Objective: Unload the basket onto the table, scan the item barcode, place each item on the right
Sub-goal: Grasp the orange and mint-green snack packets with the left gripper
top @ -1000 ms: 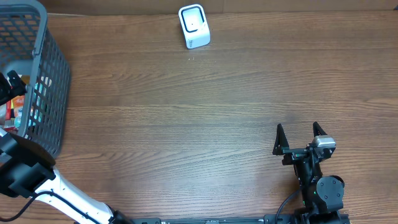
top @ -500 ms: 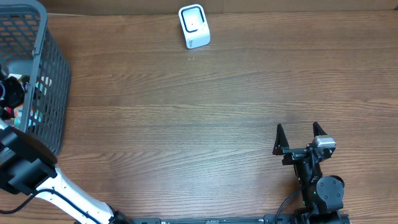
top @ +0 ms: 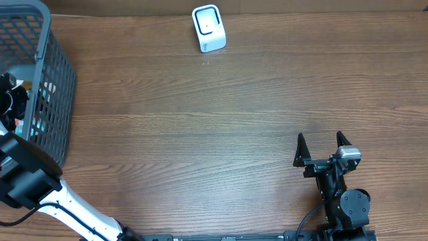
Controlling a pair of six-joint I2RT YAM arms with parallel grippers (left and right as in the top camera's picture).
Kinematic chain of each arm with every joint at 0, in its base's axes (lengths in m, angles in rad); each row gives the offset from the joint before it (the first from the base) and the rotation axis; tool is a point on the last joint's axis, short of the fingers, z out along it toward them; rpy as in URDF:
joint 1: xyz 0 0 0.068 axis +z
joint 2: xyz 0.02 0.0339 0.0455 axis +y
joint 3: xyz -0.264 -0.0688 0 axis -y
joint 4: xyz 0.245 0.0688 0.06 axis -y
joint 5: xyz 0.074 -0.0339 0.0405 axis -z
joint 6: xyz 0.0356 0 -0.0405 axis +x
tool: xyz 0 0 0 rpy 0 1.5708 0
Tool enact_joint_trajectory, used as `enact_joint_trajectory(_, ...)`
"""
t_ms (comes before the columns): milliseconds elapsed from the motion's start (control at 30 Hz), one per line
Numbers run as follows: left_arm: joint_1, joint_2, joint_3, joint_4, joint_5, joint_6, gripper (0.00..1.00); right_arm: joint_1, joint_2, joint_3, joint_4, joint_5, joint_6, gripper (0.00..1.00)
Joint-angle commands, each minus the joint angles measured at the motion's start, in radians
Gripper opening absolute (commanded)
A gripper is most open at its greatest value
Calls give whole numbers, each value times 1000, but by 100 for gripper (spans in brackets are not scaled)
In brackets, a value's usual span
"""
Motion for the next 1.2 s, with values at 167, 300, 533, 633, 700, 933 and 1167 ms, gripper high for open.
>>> enact_joint_trajectory(167,-6,8,-121,90,2,18,100,-3,-9,-11,3,-5,-3,100)
enact_joint_trajectory(300,-6,8,-148,120,1,18,98,-3,-9,-11,3,-5,-3,100)
enact_joint_trajectory(533,-6,8,-190,169,1,19,75,-3,-9,-11,3,-5,-3,100)
enact_joint_trajectory(633,-6,8,-193,172,1,19,57,-3,-9,-11,3,-5,-3,100)
enact_joint_trajectory(700,-6,8,-193,172,0,19,38,-3,-9,-11,3,-5,-3,100)
enact_joint_trajectory(933,-5,8,-144,142,2,6,27,-3,-9,-11,3,-5,-3,100)
enact_joint_trajectory(1167,-5,2,71,30,26,-19,21,-3,-9,-11,3,-5,-3,100)
